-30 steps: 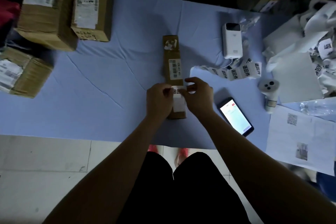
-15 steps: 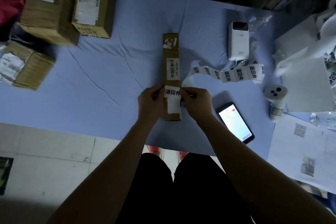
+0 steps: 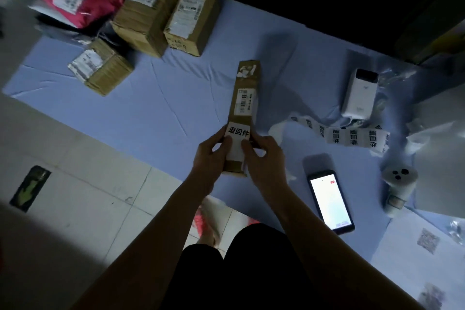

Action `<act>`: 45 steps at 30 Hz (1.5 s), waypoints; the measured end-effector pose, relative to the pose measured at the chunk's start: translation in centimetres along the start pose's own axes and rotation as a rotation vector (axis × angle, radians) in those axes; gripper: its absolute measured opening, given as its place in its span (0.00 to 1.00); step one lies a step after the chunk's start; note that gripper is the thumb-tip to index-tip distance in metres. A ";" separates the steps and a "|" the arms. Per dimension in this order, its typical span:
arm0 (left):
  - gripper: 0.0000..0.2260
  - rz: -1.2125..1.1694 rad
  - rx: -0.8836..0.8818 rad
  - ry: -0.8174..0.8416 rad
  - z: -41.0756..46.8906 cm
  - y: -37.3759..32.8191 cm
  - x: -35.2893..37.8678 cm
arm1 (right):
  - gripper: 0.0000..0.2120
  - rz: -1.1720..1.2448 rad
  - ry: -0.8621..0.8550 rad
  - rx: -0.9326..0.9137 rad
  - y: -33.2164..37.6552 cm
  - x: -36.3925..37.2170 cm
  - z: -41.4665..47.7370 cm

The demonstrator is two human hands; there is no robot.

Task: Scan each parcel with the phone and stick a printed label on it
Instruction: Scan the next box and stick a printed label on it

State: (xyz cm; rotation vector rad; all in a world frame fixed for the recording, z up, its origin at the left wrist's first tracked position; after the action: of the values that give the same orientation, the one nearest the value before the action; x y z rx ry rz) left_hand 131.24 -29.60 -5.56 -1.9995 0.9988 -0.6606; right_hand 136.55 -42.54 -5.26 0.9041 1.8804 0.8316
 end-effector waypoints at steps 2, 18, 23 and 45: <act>0.15 -0.046 0.083 -0.037 -1.0 -2.0 -2.2 | 0.11 -0.026 0.015 -0.112 2.6 1.6 -1.0; 0.14 0.047 0.577 -0.317 -7.1 -16.4 -38.8 | 0.11 0.059 0.174 -0.560 25.8 32.2 -13.2; 0.18 0.158 0.590 -0.268 -5.6 -18.3 -50.8 | 0.10 0.030 0.290 -0.517 29.5 42.9 -14.3; 0.22 0.459 0.092 -0.005 31.8 -30.5 -89.6 | 0.16 0.128 0.299 -0.149 44.2 85.6 8.8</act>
State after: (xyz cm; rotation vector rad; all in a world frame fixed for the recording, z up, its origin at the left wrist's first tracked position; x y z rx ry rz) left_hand 117.15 69.26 -6.92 -1.6104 1.3404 -0.4392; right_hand 124.87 53.48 -7.88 0.8500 1.9957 1.2252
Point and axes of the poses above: each hand's wrist, its own z-axis towards the middle knuckle, its own x-axis out of the palm, y = z × x, the point moved 3 cm from there along z, towards the middle knuckle, and after that the axes turned 7 degrees about -z, right-handed, at the moved point
